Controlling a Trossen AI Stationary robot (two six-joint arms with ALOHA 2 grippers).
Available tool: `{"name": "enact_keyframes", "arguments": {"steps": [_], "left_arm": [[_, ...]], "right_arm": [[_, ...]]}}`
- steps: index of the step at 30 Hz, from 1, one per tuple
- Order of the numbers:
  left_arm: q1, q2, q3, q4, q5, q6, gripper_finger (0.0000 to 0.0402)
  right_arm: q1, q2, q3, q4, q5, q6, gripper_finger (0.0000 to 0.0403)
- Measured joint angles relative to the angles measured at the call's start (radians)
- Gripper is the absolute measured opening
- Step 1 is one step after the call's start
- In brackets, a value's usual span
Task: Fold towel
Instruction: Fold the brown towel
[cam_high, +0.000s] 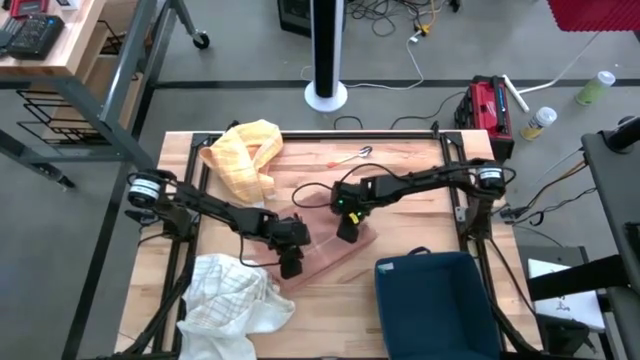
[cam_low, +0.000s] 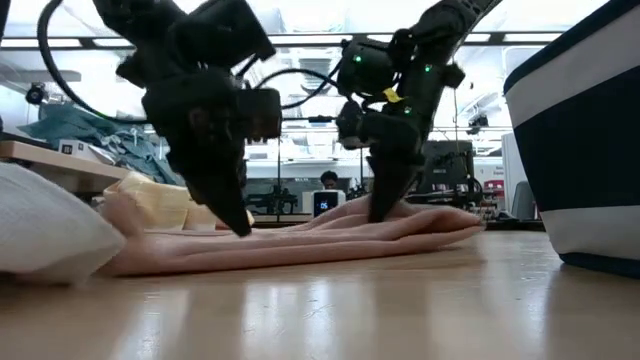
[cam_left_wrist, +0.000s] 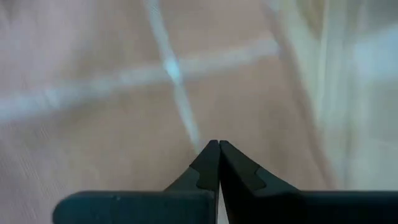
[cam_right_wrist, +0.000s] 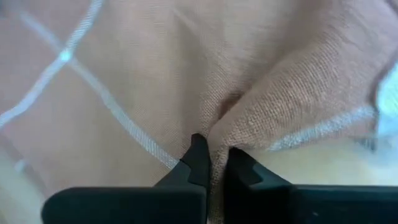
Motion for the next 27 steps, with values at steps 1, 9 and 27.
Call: {"name": "enact_keyframes", "arguments": {"steps": [1, 9, 27], "left_arm": [[0.0, -0.008, 0.002, -0.033, -0.001, -0.002, 0.0], [0.0, -0.017, -0.027, -0.152, -0.047, -0.065, 0.0], [0.005, -0.012, -0.105, 0.094, -0.082, -0.064, 0.0]], "right_arm": [[0.002, -0.008, 0.009, -0.041, 0.045, -0.002, 0.0005], [0.03, -0.045, 0.099, -0.238, 0.281, 0.021, 0.0002], [0.146, -0.005, 0.273, -0.242, 0.309, 0.054, 0.0]]}}
